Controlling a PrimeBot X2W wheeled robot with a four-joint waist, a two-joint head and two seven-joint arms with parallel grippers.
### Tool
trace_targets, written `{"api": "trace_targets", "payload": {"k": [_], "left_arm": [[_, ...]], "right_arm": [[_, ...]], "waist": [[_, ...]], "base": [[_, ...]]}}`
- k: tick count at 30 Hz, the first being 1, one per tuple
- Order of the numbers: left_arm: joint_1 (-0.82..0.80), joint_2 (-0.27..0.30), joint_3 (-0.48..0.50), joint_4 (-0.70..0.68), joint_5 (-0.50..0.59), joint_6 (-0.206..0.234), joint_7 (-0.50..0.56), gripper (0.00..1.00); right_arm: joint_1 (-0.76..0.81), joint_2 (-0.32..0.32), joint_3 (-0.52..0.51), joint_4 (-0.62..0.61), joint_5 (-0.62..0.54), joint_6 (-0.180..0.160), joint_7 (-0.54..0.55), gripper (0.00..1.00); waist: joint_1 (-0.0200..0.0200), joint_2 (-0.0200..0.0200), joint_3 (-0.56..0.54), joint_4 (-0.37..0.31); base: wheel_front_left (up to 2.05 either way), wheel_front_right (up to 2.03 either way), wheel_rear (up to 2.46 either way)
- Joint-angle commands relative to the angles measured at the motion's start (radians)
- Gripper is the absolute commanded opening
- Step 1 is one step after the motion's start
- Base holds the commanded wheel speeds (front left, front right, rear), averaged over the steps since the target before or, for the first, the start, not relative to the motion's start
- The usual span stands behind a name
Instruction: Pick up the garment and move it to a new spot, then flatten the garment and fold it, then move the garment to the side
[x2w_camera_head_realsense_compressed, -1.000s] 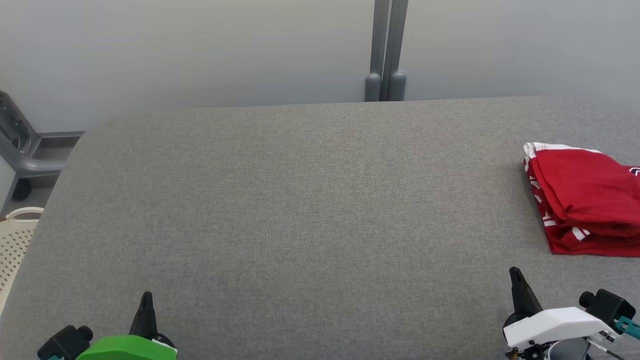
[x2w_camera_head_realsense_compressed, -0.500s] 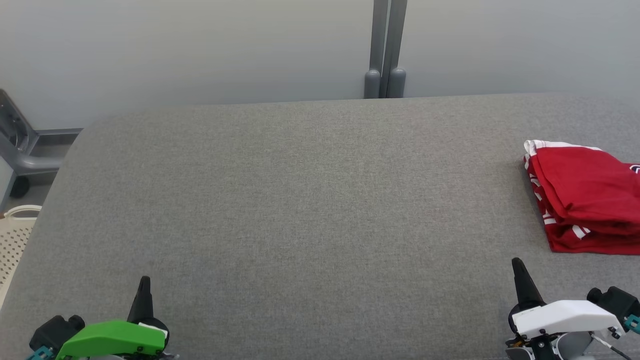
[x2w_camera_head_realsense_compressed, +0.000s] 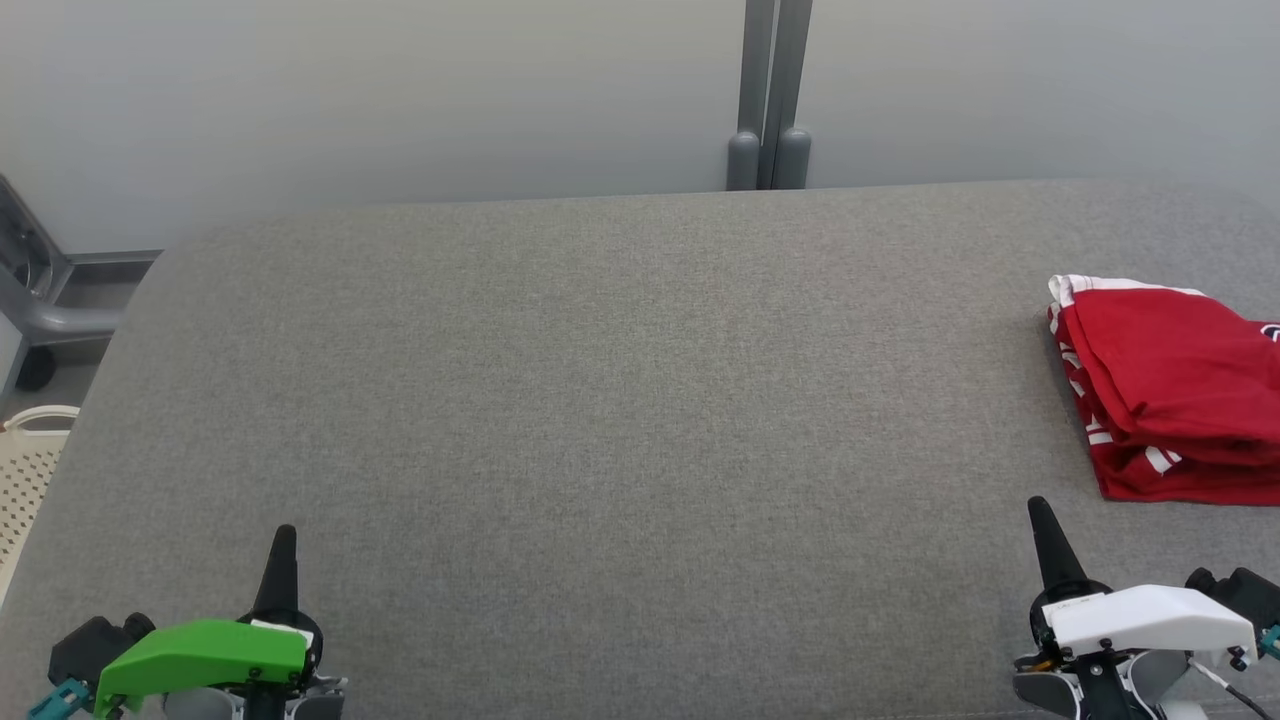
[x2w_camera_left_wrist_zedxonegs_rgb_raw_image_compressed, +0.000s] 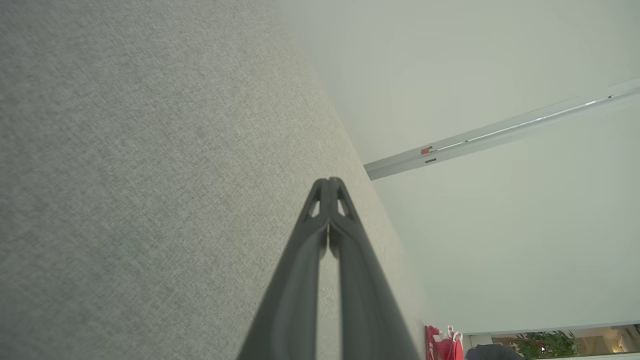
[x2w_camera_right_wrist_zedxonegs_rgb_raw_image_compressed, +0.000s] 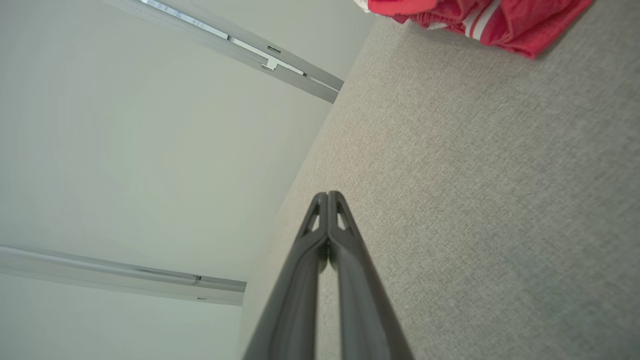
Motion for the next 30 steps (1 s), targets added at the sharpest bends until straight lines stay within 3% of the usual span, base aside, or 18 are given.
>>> {"api": "trace_targets", "payload": {"k": [1, 30], "left_arm": [[-0.032, 0.003, 0.006, -0.012, -0.025, -0.006, 0.009, 0.00], [-0.087, -0.002, 0.038, -0.026, -0.260, -0.022, 0.092, 0.00]], "right_arm": [[-0.023, -0.006, -0.004, -0.014, 0.025, 0.000, 0.007, 0.00], [-0.043, -0.008, -0.013, -0.051, 0.282, 0.000, 0.047, 0.00]], "waist": [[0.0000, -0.0001, 0.001, 0.000], [0.0000, -0.0001, 0.019, -0.004]], "base": [[0.00, 0.00, 0.00], [0.00, 0.00, 0.00]]}}
